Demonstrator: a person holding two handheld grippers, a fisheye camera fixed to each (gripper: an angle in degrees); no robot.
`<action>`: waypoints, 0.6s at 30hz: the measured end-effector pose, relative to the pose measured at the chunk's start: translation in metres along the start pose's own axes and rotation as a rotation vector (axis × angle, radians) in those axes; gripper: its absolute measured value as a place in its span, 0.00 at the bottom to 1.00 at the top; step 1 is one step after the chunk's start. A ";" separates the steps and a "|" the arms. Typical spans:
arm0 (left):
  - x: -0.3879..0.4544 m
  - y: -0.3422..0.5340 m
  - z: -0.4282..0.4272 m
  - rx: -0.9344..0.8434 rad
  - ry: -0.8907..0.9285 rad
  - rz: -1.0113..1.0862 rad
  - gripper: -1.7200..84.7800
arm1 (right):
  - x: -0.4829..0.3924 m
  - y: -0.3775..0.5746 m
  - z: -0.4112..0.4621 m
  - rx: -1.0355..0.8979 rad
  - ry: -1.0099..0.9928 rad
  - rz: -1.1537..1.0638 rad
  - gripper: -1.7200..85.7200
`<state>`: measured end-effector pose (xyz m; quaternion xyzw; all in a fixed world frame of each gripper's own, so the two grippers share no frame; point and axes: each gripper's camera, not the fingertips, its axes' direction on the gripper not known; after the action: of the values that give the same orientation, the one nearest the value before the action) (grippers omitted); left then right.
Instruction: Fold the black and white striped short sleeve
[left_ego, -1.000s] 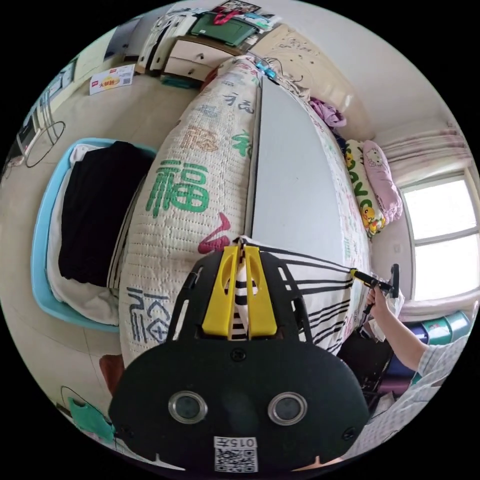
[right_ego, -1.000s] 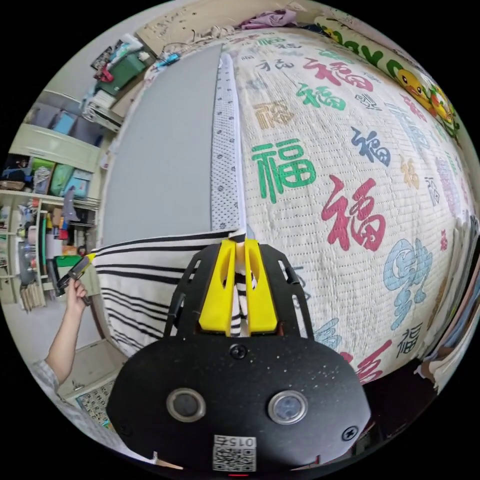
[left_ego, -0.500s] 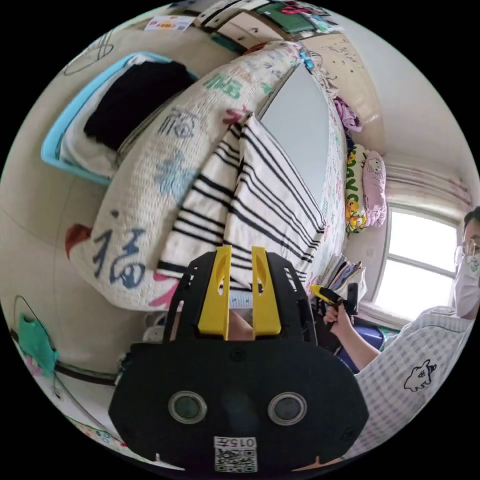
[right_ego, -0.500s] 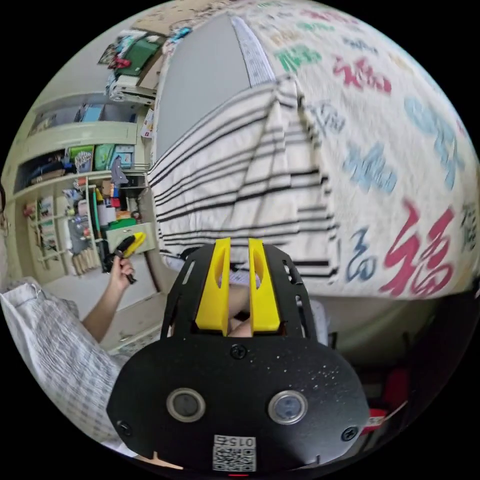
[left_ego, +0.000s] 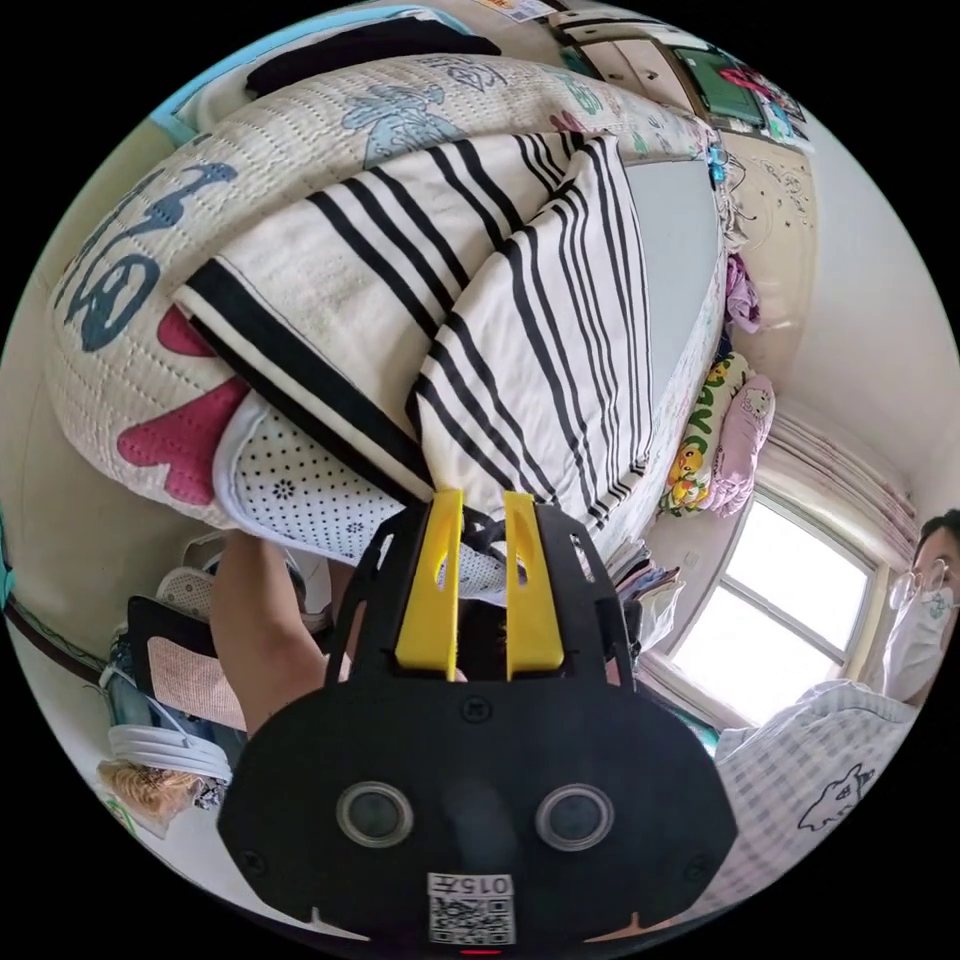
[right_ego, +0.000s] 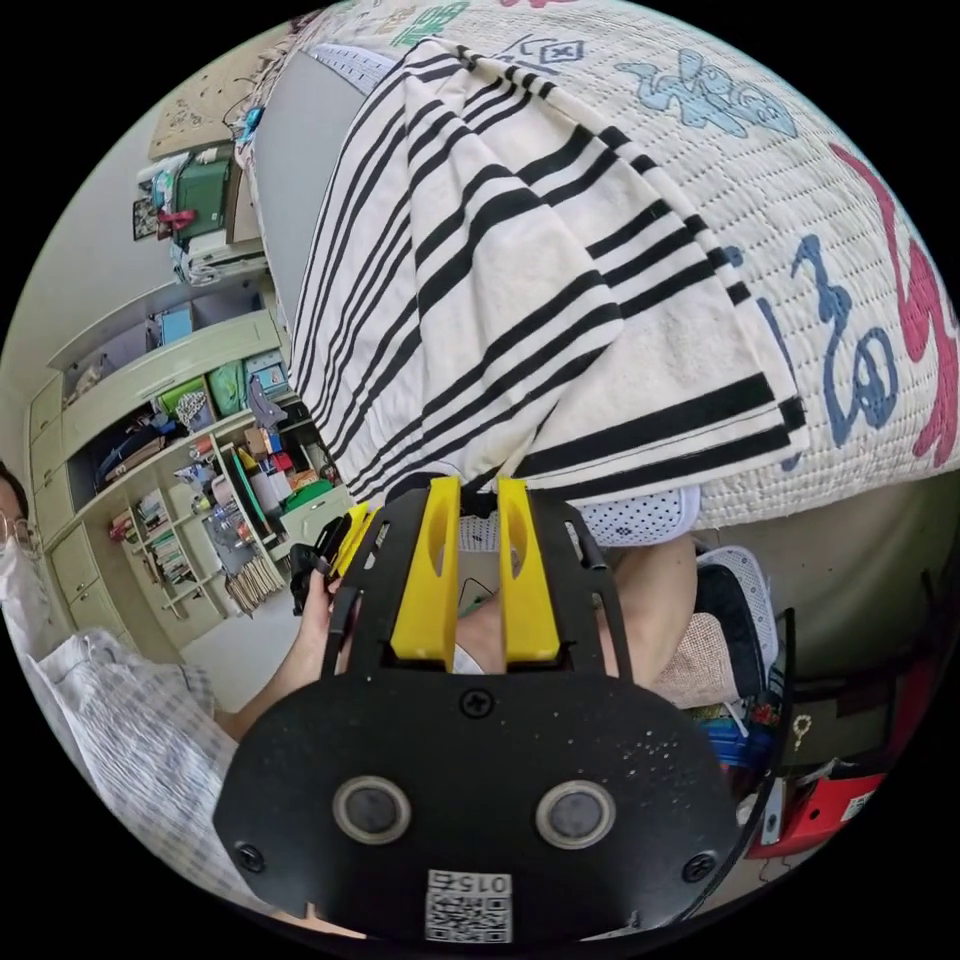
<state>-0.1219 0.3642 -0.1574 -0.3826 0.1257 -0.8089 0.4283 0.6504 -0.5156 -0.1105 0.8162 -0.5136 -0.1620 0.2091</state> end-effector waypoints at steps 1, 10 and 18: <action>0.001 -0.001 -0.001 -0.003 0.007 -0.005 0.11 | 0.007 -0.008 -0.012 0.005 -0.025 0.017 0.09; 0.013 -0.019 -0.001 -0.014 0.008 -0.071 0.10 | 0.031 -0.071 -0.082 -0.028 -0.068 0.040 0.08; 0.029 -0.035 -0.001 -0.038 -0.018 -0.111 0.09 | 0.030 -0.116 -0.125 -0.086 -0.005 0.004 0.08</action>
<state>-0.1531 0.3624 -0.1251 -0.4045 0.1158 -0.8254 0.3765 0.8121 -0.4768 -0.0632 0.8051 -0.5082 -0.1858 0.2430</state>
